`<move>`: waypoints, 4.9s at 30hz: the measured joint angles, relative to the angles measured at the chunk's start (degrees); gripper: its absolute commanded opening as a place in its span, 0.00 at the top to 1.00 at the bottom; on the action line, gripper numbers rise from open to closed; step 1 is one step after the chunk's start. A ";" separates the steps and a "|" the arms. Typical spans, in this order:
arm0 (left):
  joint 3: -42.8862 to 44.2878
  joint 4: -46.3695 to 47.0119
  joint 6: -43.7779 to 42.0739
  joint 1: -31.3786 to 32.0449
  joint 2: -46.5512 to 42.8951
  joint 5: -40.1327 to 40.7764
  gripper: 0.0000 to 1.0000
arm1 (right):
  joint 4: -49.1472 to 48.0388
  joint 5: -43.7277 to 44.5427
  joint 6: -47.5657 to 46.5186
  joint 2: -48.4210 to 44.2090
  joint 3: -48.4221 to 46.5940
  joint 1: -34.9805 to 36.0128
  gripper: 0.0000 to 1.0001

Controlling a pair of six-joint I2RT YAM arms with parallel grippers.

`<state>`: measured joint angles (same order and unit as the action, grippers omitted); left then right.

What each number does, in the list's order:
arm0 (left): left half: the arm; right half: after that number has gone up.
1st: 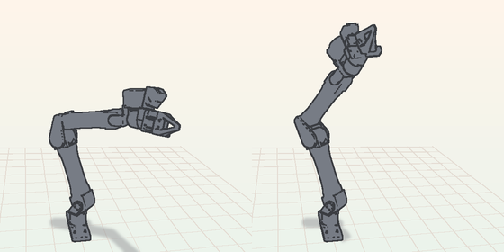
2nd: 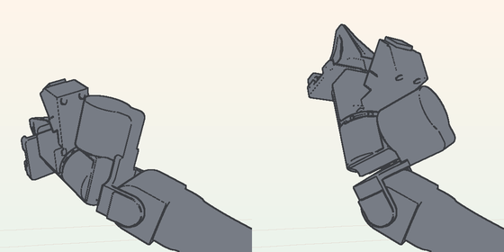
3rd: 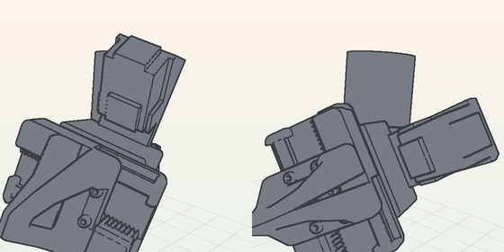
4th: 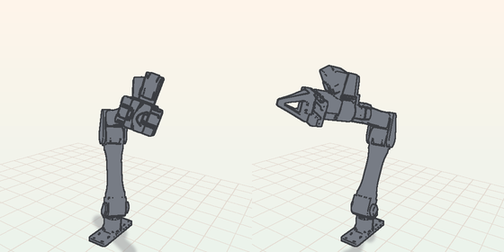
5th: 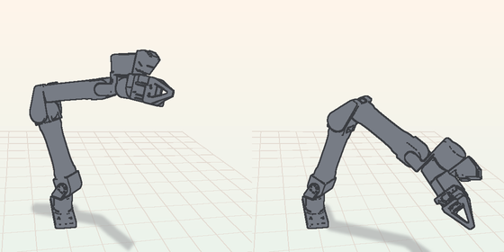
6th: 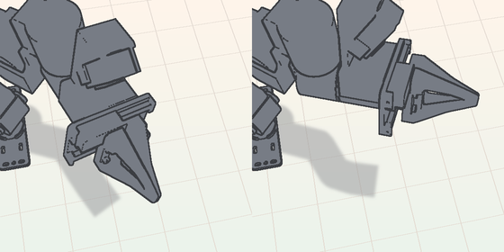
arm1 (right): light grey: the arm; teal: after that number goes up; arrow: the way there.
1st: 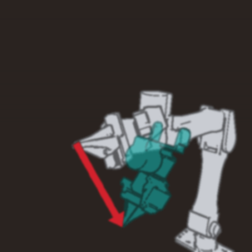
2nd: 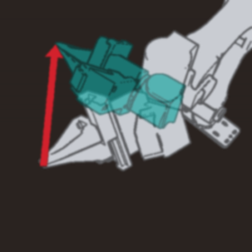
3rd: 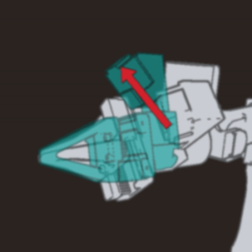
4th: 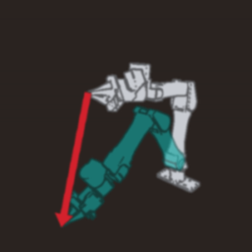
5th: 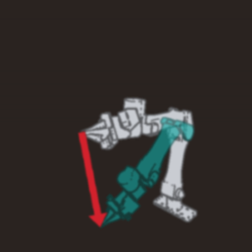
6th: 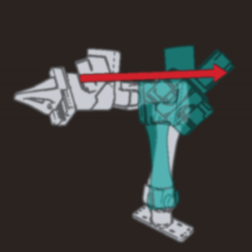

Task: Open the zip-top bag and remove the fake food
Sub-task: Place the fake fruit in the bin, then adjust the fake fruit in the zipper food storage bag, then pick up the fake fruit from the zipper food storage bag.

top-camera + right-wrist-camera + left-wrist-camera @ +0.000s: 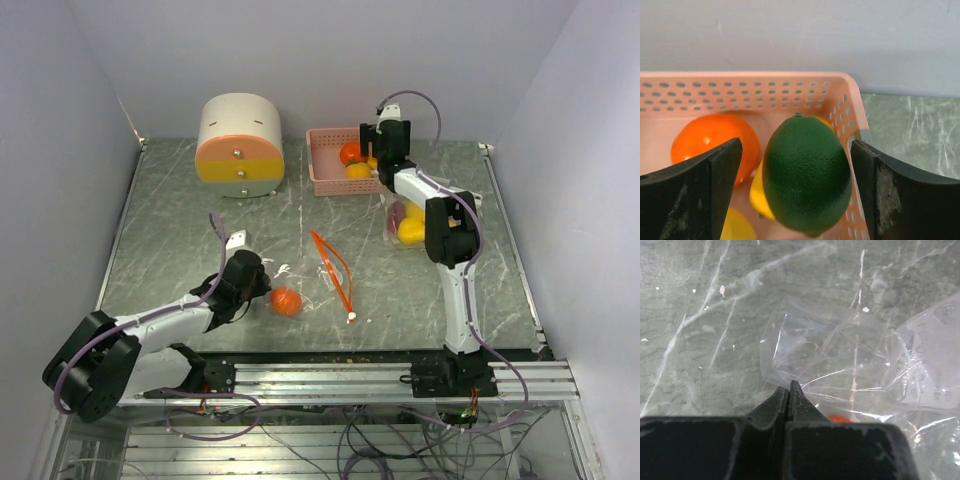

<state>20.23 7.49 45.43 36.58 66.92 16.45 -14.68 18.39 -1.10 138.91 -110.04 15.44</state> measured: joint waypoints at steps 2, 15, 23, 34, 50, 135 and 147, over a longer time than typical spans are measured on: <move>0.00 -0.02 -0.11 -0.02 -1.09 0.04 0.93 | -0.11 -0.31 0.50 -3.32 4.39 0.09 0.08; 0.00 -0.09 -0.57 0.00 -2.03 -0.17 0.93 | -7.96 -5.86 3.82 -23.28 20.59 1.07 0.12; 0.46 -1.44 -0.66 -0.04 -4.42 0.46 0.93 | -11.08 -8.66 8.28 -35.58 46.40 7.56 0.28; 0.92 -4.33 -0.42 -0.04 -9.60 4.07 0.93 | -29.22 -21.70 26.80 -65.77 85.81 16.26 0.62; -0.63 -3.50 0.81 -0.04 -9.25 4.35 0.93 | -35.93 -32.20 38.66 -64.52 95.36 19.37 0.82; 2.47 -9.11 2.19 1.33 -7.61 4.59 0.93 | -58.31 -44.98 29.99 -33.33 91.30 42.05 0.07; 2.49 -10.36 1.51 0.68 -10.49 5.73 0.93 | -53.99 -39.78 28.87 -37.68 93.44 44.04 0.38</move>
<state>22.72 -2.87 46.94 37.26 56.42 22.17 -68.66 -21.39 27.77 101.23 -16.60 59.48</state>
